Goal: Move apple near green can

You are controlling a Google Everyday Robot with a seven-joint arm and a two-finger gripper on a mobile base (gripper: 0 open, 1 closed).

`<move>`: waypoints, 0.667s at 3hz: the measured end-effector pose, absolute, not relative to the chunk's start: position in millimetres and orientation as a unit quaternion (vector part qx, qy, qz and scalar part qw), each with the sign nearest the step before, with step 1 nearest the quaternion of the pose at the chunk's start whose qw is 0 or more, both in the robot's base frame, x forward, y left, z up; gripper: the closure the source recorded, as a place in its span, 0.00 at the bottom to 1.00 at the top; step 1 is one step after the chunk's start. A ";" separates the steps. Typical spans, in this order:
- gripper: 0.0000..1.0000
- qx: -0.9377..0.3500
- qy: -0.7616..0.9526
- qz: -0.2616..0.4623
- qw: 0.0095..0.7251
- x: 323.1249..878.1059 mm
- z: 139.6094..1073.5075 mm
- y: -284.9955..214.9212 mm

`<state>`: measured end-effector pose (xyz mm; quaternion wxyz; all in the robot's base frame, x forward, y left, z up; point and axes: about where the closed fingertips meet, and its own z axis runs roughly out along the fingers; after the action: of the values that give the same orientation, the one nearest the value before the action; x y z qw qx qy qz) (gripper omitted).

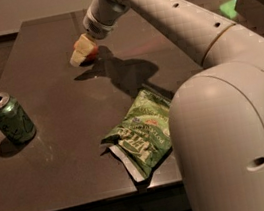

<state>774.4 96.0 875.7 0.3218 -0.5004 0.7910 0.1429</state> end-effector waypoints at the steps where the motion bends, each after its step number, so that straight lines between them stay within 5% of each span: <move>1: 0.00 -0.505 0.788 0.143 0.322 775.9 873.5 102.6; 2: 0.16 -0.511 0.784 0.147 0.320 777.6 870.1 107.2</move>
Offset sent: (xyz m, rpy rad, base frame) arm 0.0072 0.0123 -0.0024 0.0031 -0.0074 0.0428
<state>777.6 107.2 870.1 0.3203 -0.5113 0.7839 0.1467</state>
